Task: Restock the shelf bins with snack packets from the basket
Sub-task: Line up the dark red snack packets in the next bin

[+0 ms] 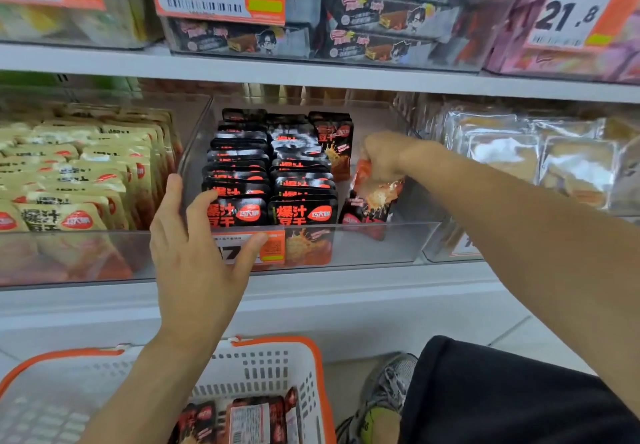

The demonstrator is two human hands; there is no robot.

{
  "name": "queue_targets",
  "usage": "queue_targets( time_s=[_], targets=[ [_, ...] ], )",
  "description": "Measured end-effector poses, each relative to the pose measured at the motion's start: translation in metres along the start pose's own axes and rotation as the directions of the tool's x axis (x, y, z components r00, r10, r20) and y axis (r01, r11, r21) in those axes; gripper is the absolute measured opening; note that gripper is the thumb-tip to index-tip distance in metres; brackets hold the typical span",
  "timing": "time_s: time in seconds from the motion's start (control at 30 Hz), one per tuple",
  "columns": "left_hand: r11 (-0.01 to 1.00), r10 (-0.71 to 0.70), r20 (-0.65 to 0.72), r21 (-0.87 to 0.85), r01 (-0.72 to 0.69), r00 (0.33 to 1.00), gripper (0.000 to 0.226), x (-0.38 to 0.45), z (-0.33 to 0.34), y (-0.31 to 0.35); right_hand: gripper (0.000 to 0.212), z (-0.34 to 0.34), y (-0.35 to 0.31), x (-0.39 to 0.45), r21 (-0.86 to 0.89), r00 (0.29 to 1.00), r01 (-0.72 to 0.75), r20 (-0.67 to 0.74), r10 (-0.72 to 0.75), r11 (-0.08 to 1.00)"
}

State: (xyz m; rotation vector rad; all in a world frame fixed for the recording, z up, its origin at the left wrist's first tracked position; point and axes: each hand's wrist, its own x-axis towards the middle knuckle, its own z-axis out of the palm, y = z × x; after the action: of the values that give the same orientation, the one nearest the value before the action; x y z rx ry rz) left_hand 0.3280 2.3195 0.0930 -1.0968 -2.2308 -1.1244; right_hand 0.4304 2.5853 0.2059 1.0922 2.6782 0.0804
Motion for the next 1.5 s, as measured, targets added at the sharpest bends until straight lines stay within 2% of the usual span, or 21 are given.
queue_targets(
  time_s=[0.07, 0.13, 0.2, 0.23, 0.3, 0.37, 0.4, 0.43, 0.47, 0.5, 0.57, 0.63, 0.73, 0.83, 0.93, 1.03, 1.07, 1.13, 1.23, 1.3, 1.5],
  targets=[
    [0.999, -0.037, 0.018, -0.021, 0.038, 0.999, 0.068, 0.001, -0.001, 0.002, 0.051, -0.011, 0.007, -0.011, 0.024, 0.993, -0.022, -0.114, 0.025, 0.999],
    [0.999, -0.037, -0.04, -0.033, 0.035, 0.999, 0.06, 0.003, -0.005, 0.012, 0.048, -0.017, 0.011, -0.029, 0.13, 0.965, -0.037, -0.254, 0.069, 0.991],
    [0.994, 0.047, -0.135, -0.091, -0.06, 0.99, 0.046, 0.003, -0.01, 0.032, 0.037, -0.013, 0.013, -0.05, 0.371, 0.909, -0.007, -0.384, 0.16, 0.928],
    [0.981, 0.048, -0.122, -0.179, -0.07, 0.991, 0.037, 0.004, -0.015, 0.045, 0.032, -0.008, 0.012, -0.061, 0.522, 0.881, 0.037, -0.42, 0.219, 0.852],
    [0.92, -0.076, 0.095, -0.377, 0.107, 0.993, 0.03, 0.012, -0.019, 0.073, 0.032, 0.005, 0.009, -0.08, 0.804, 0.877, 0.151, -0.377, 0.297, 0.575],
    [0.793, -0.204, 0.366, -0.483, 0.372, 0.908, 0.046, 0.022, -0.011, 0.09, 0.031, 0.012, 0.003, -0.096, 0.971, 0.932, 0.172, -0.215, 0.291, 0.167],
    [0.689, -0.233, 0.462, -0.543, 0.481, 0.856, 0.053, 0.027, -0.007, 0.095, 0.026, 0.013, -0.002, -0.105, 0.993, 0.97, 0.121, -0.116, 0.213, -0.013],
    [0.589, -0.242, 0.517, -0.594, 0.548, 0.821, 0.053, 0.033, -0.003, 0.099, 0.021, 0.015, -0.007, -0.112, 0.991, 0.991, 0.068, -0.055, 0.118, -0.113],
    [0.532, -0.234, 0.521, -0.638, 0.557, 0.821, 0.044, 0.039, 0.001, 0.101, 0.019, 0.017, -0.009, -0.117, 0.99, 0.999, 0.039, -0.034, 0.039, -0.133],
    [0.545, -0.219, 0.474, -0.665, 0.51, 0.853, 0.034, 0.044, 0.003, 0.103, 0.023, 0.019, -0.009, -0.122, 0.994, 0.999, 0.042, -0.045, -0.026, -0.103],
    [0.696, -0.167, 0.336, -0.625, 0.352, 0.927, 0.022, 0.055, 0.002, 0.105, 0.032, 0.021, -0.004, -0.122, 0.991, 0.986, 0.13, -0.13, -0.103, -0.008],
    [0.803, -0.046, 0.31, -0.555, 0.22, 0.95, 0.012, 0.065, -0.003, 0.107, 0.035, 0.017, 0.001, -0.118, 0.962, 0.965, 0.256, -0.248, -0.086, 0.091],
    [0.908, 0.065, 0.31, -0.413, 0.072, 0.949, 0.036, 0.077, -0.006, 0.103, 0.027, 0.02, 0.002, -0.097, 0.855, 0.884, 0.452, -0.468, 0.001, 0.257],
    [0.981, 0.113, 0.218, -0.181, -0.074, 0.969, 0.066, 0.081, -0.01, 0.089, 0.026, 0.028, 0.002, -0.074, 0.815, 0.805, 0.466, -0.552, 0.218, 0.344],
    [0.988, 0.113, 0.392, 0.051, -0.144, 0.913, 0.097, 0.076, -0.014, 0.07, 0.027, 0.038, 0.013, -0.053, 0.792, 0.694, 0.398, -0.59, 0.414, 0.462],
    [0.957, 0.088, 0.595, 0.171, -0.233, 0.799, 0.105, 0.066, -0.008, 0.055, 0.025, 0.047, 0.017, -0.025, 0.746, 0.711, 0.277, -0.583, 0.393, 0.606],
    [0.941, 0.09, 0.622, 0.203, -0.272, 0.778, 0.101, 0.063, -0.005, 0.051, 0.023, 0.048, 0.015, -0.013, 0.746, 0.736, 0.226, -0.552, 0.392, 0.627],
    [0.912, 0.119, 0.608, 0.246, -0.329, 0.785, 0.092, 0.059, -0.001, 0.047, 0.019, 0.047, 0.008, 0.016, 0.78, 0.775, 0.112, -0.457, 0.437, 0.616],
    [0.915, 0.183, 0.536, 0.212, -0.342, 0.824, 0.088, 0.054, 0.003, 0.04, 0.018, 0.047, 0.002, 0.052, 0.866, 0.809, 0.021, -0.308, 0.5, 0.499],
    [0.916, 0.214, 0.509, 0.191, -0.353, 0.833, 0.087, 0.052, 0.004, 0.037, 0.023, 0.049, 0.002, 0.067, 0.875, 0.822, 0.01, -0.282, 0.495, 0.483],
    [0.912, 0.233, 0.479, 0.194, -0.36, 0.847, 0.091, 0.051, 0.01, 0.03, 0.027, 0.059, -0.002, 0.093, 0.842, 0.819, -0.029, -0.288, 0.495, 0.538]
  ],
)
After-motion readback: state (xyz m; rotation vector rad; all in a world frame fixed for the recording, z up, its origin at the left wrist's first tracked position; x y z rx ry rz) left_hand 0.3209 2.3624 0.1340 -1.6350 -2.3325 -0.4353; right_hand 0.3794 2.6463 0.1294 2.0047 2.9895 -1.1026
